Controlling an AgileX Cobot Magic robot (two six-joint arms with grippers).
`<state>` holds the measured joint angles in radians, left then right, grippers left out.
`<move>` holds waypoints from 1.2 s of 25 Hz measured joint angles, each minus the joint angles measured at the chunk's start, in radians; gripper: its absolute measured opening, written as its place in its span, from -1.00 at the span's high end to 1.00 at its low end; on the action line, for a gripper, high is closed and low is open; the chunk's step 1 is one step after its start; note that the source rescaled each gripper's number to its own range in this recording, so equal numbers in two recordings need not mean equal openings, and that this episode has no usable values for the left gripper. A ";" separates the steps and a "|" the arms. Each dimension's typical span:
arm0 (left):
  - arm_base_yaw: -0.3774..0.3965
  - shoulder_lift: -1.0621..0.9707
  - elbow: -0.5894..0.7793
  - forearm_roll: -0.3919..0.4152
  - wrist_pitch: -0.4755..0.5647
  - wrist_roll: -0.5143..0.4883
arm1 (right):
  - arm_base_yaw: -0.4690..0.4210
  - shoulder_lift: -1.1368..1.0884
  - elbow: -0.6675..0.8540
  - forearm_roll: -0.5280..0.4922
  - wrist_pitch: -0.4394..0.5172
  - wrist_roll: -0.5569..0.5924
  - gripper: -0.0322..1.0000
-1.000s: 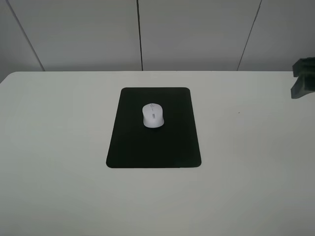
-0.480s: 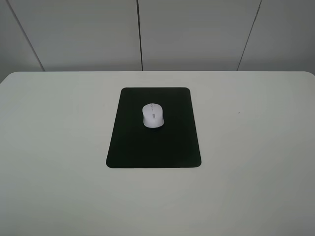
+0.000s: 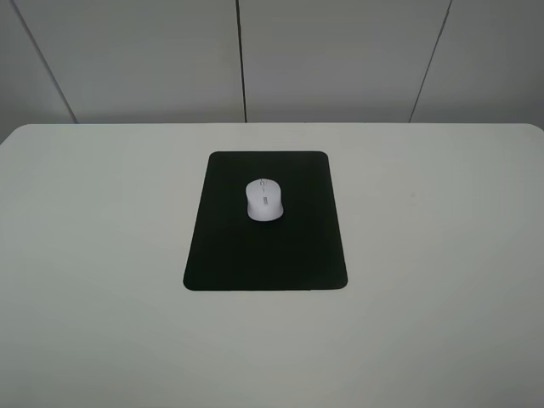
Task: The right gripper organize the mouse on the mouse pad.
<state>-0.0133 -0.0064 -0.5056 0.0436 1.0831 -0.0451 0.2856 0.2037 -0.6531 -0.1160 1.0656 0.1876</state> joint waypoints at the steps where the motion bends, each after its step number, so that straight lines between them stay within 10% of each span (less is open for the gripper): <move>1: 0.000 0.000 0.000 0.000 0.000 0.000 | 0.000 -0.017 0.000 0.007 0.003 -0.018 -1.00; 30: 0.000 0.000 0.000 0.000 0.000 0.000 | 0.000 -0.209 0.136 0.038 0.010 -0.096 -1.00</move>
<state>-0.0133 -0.0064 -0.5056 0.0436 1.0831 -0.0451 0.2856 -0.0052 -0.5169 -0.0783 1.0751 0.0912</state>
